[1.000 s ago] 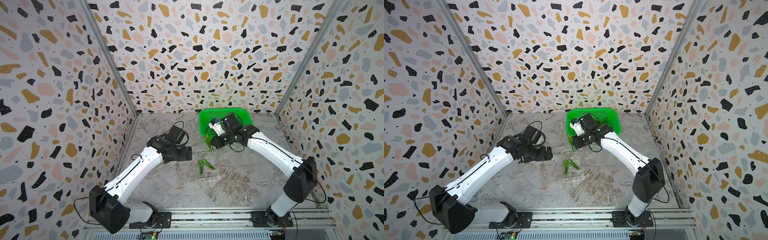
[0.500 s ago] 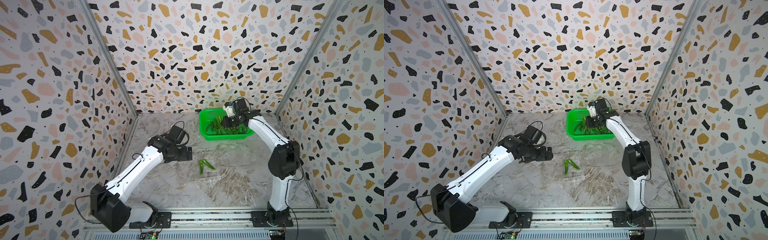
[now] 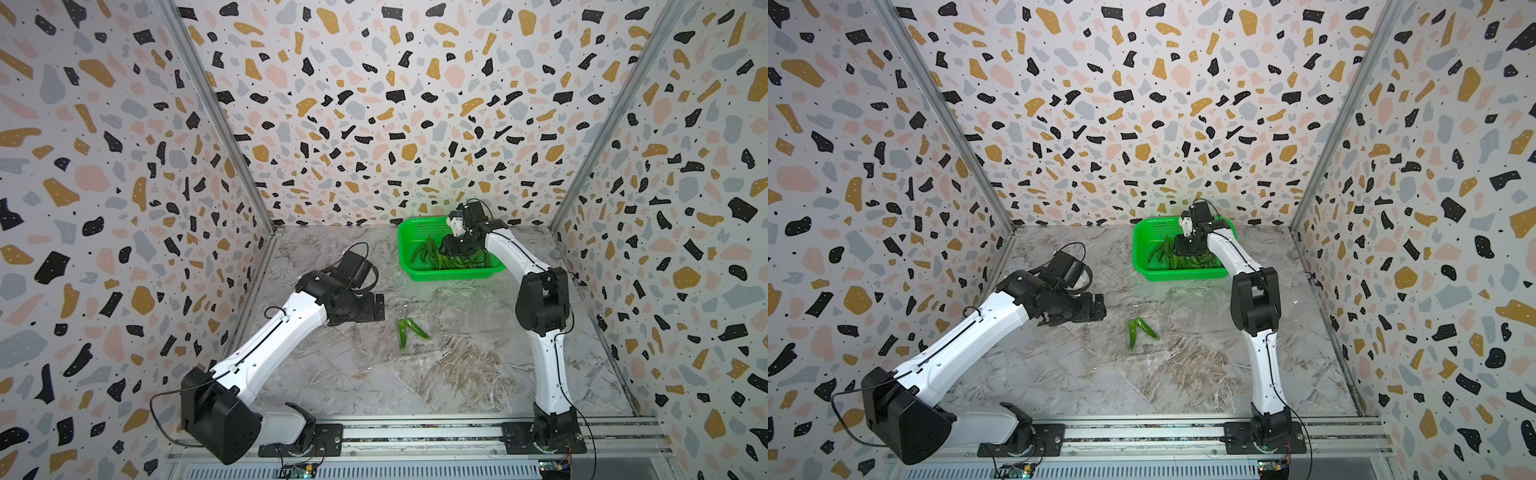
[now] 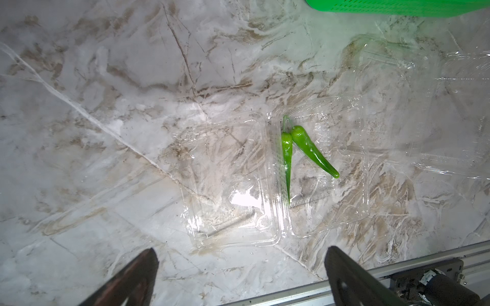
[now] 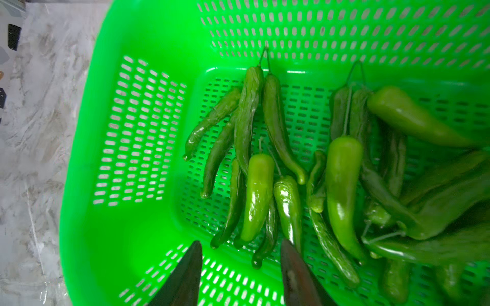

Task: Take small green peppers out of containers
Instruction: Place the green pepper in the basket, then pick up the green pepper from the packing box.

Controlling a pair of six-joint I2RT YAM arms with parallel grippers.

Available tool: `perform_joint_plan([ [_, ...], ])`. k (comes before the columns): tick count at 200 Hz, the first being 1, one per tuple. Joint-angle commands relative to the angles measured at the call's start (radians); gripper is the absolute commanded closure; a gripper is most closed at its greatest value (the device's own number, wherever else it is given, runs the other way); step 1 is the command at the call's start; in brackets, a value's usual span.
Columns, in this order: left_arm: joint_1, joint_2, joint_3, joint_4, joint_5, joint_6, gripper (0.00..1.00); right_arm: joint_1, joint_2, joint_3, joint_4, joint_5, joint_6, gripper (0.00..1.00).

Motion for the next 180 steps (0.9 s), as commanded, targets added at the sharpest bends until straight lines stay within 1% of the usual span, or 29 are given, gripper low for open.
perform_joint_plan([
  [1,0.007,0.014,0.029,0.01,0.012,0.001,0.01,0.001,-0.142,0.045,-0.071,0.027,-0.016,0.48],
  [25,0.007,0.025,0.038,0.02,0.019,0.003,0.01,0.015,-0.255,-0.019,-0.102,0.007,-0.011,0.47],
  [49,0.007,0.028,0.048,0.021,0.018,0.002,0.01,0.06,-0.389,-0.158,-0.119,-0.019,-0.011,0.47],
  [67,0.009,0.029,0.05,0.021,0.021,-0.006,0.01,0.119,-0.477,-0.272,-0.129,-0.055,-0.025,0.47],
  [95,0.017,0.029,0.043,0.025,0.025,-0.019,0.01,0.248,-0.581,-0.439,-0.142,-0.046,-0.039,0.47],
  [113,0.026,0.024,0.03,0.025,0.028,-0.027,0.01,0.329,-0.625,-0.55,-0.115,-0.04,-0.034,0.47],
  [137,0.037,0.006,0.008,0.028,0.033,-0.033,0.01,0.402,-0.65,-0.681,-0.048,-0.048,-0.015,0.47],
  [155,0.043,-0.011,-0.012,0.027,0.037,-0.037,0.01,0.451,-0.637,-0.755,0.006,-0.027,-0.017,0.47],
  [180,0.047,-0.035,-0.037,0.022,0.044,-0.043,0.01,0.487,-0.593,-0.827,0.083,0.007,-0.025,0.48],
])
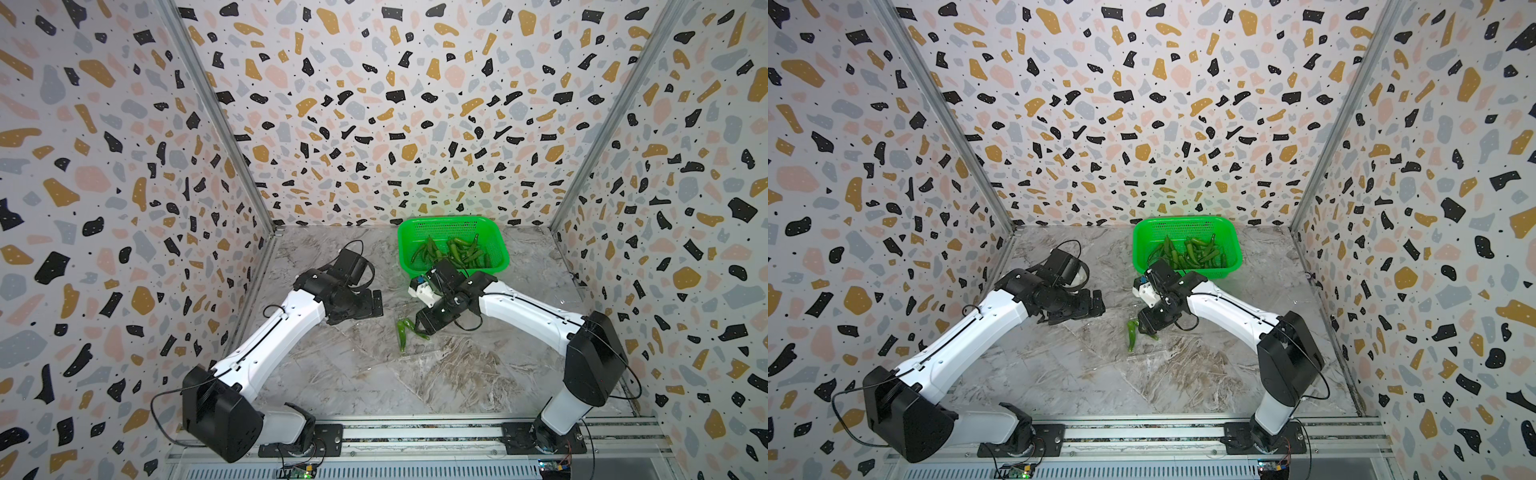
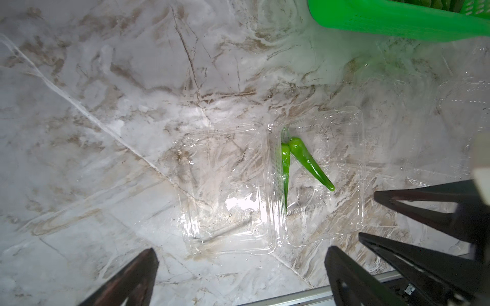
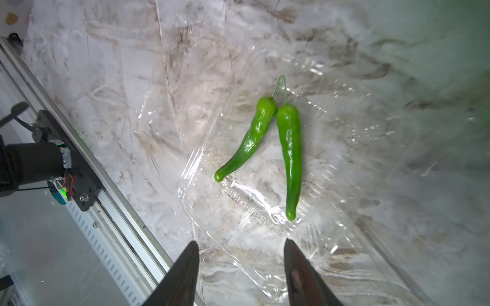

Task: Take small green peppers out of containers
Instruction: Pick up the green pepper from the packing box.

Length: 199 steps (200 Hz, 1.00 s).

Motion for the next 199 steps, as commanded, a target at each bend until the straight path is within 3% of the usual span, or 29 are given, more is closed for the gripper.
perform_joint_plan([
  [1,0.008,-0.035,-0.029,-0.001,0.015,-0.013,0.01,0.027,0.015,-0.037,0.102,0.042,-0.004,0.48],
  [99,0.011,-0.095,-0.079,-0.014,0.022,-0.03,0.0,0.066,0.203,-0.064,0.283,0.267,-0.012,0.6],
  [128,0.011,-0.103,-0.086,-0.014,0.022,-0.033,0.01,0.076,0.22,-0.064,0.289,0.275,-0.025,0.74],
  [157,0.011,-0.104,-0.088,-0.01,0.023,-0.035,0.0,0.082,0.177,-0.068,0.275,0.265,-0.017,0.89],
  [199,0.011,-0.096,-0.081,0.004,0.03,-0.037,0.0,0.079,0.058,-0.033,0.211,0.248,0.01,0.93],
])
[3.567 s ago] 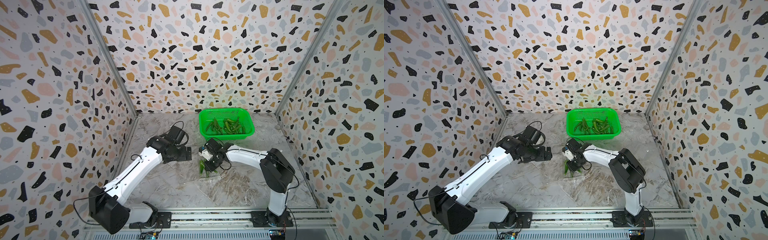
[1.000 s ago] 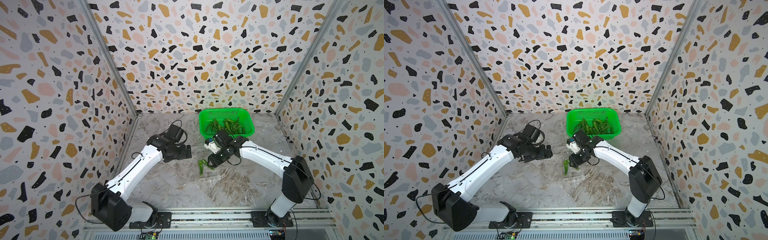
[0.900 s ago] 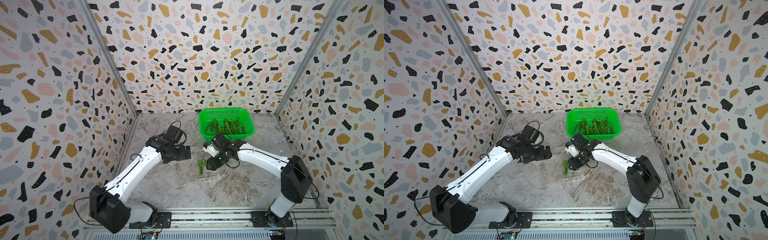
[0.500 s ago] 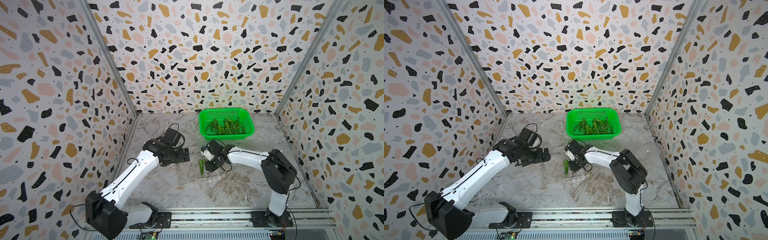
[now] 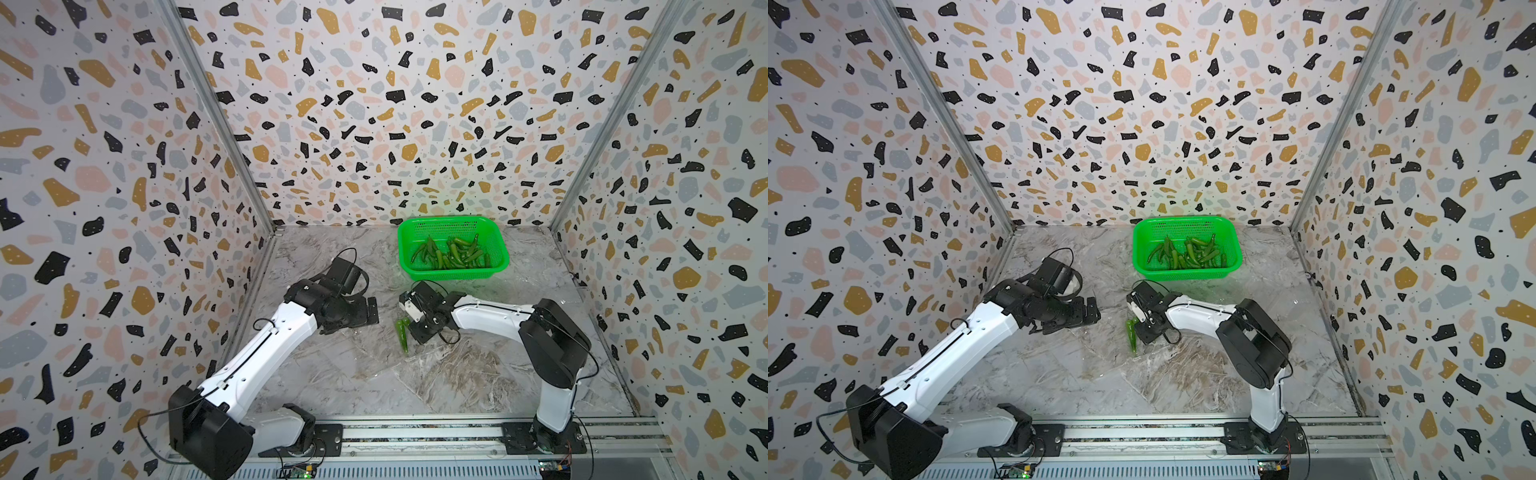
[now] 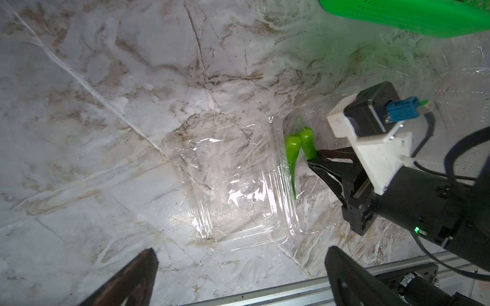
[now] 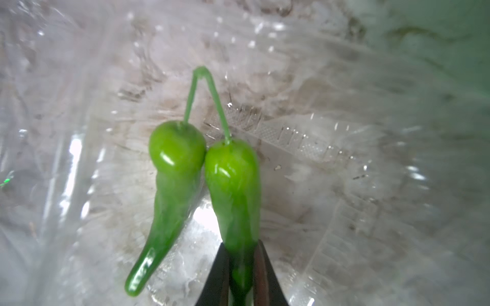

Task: Take small green peppers out of containers
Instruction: Pick up the green pepper from the packing box, then place the green pepper in the basket.

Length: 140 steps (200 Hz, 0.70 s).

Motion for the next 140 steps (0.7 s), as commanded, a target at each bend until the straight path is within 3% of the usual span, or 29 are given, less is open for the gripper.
perform_joint_plan([
  [1,0.006,-0.007,-0.004,0.008,0.011,-0.007,0.0,0.003,-0.122,0.056,-0.058,-0.003,0.019,0.93],
  [46,0.007,0.009,0.01,0.014,0.019,0.003,0.01,-0.027,-0.217,0.133,-0.131,-0.014,0.055,0.94],
  [83,0.01,0.031,0.035,0.011,0.022,0.018,0.0,-0.13,-0.25,0.235,-0.148,-0.029,0.085,0.94],
  [140,0.015,0.064,0.07,0.01,0.032,0.033,0.0,-0.39,-0.033,0.427,-0.068,-0.048,0.065,0.95],
])
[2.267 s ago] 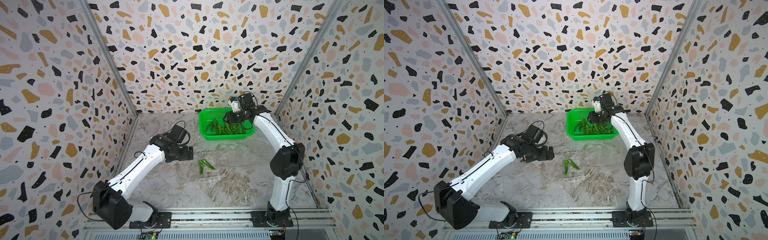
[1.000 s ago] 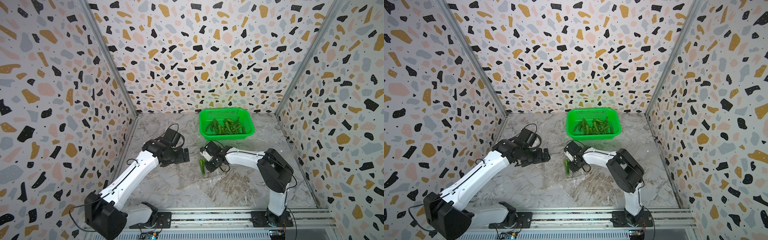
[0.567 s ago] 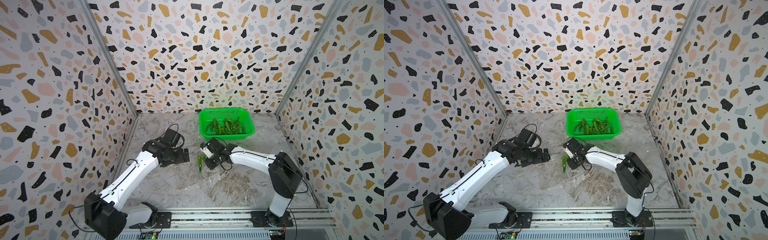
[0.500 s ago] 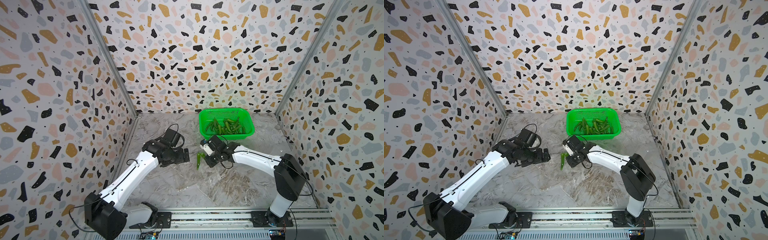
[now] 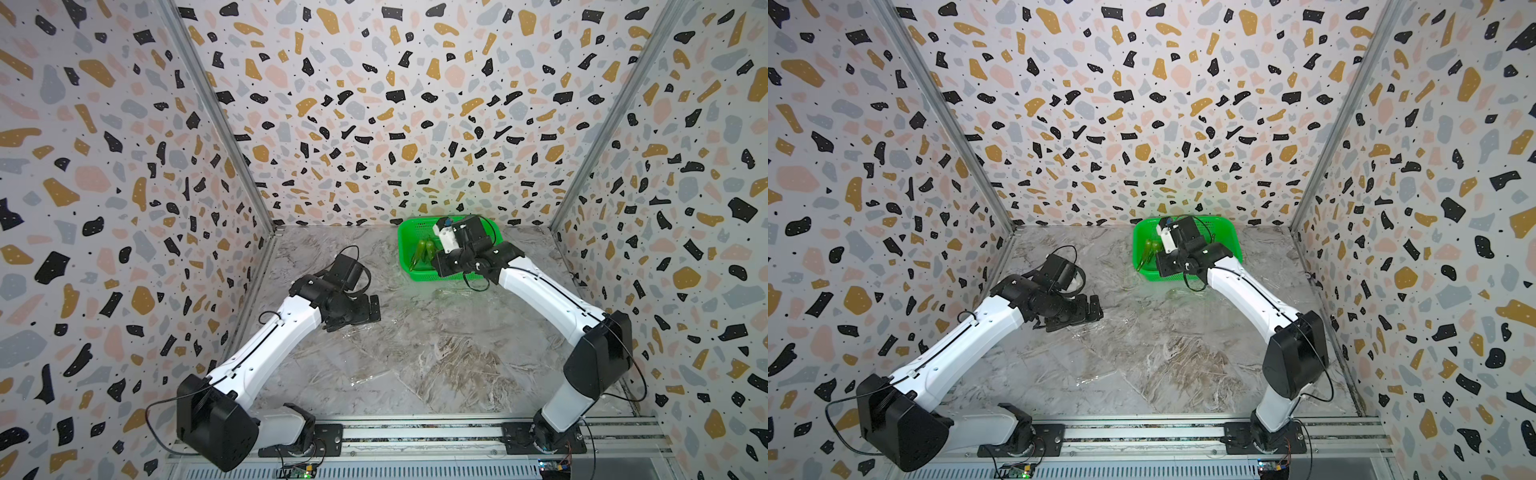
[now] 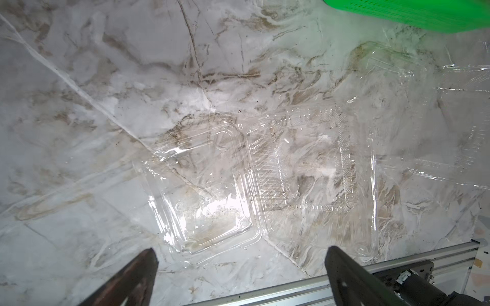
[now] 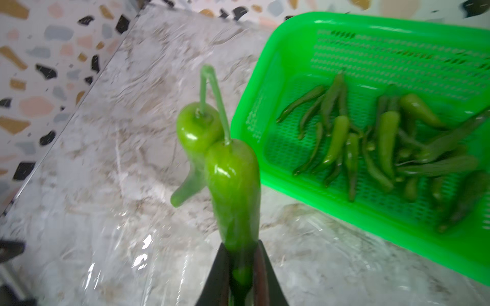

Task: Take small green peppers out of containers
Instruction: Place the green pepper in the basket.

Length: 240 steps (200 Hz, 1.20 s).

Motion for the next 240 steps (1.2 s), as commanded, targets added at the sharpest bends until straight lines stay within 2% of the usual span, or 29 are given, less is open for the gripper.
perform_joint_plan([
  [1,0.008,0.008,0.041,0.006,0.006,0.022,0.01,-0.089,0.114,0.06,0.032,-0.015,-0.001,0.95],
  [37,0.011,0.017,0.062,-0.004,0.003,0.028,0.0,-0.194,0.353,0.224,0.065,-0.022,-0.003,0.96],
  [64,0.012,0.011,0.062,-0.008,-0.003,0.022,0.01,-0.229,0.502,0.375,0.038,-0.026,-0.008,0.94],
  [73,0.012,0.009,0.062,-0.009,-0.004,0.02,0.0,-0.236,0.539,0.436,0.007,-0.029,-0.012,0.85],
  [87,0.013,0.002,0.063,-0.008,-0.006,0.02,0.0,-0.24,0.568,0.523,-0.045,-0.027,-0.023,0.55],
  [95,0.013,-0.003,0.064,-0.003,-0.006,0.021,0.0,-0.242,0.568,0.553,-0.066,-0.027,-0.026,0.43],
  [107,0.015,-0.009,0.065,0.005,-0.01,0.024,0.0,-0.247,0.538,0.562,-0.076,-0.025,-0.031,0.36],
  [125,0.018,-0.018,0.073,0.013,-0.037,0.046,0.0,-0.259,0.463,0.528,-0.082,-0.013,-0.033,0.32],
  [152,0.035,-0.019,0.103,0.012,-0.14,0.103,0.0,-0.295,0.271,0.343,-0.016,0.006,-0.018,0.28],
  [181,0.06,-0.037,0.098,0.081,-0.344,0.213,0.01,-0.38,0.039,0.025,0.131,-0.022,0.069,0.27],
  [215,0.076,-0.099,-0.096,0.435,-0.606,0.409,0.01,-0.471,-0.194,-0.42,0.319,0.002,0.091,0.27],
  [240,0.109,-0.084,-0.256,0.69,-0.652,0.572,0.01,-0.478,-0.325,-0.665,0.445,0.121,0.019,0.27],
])
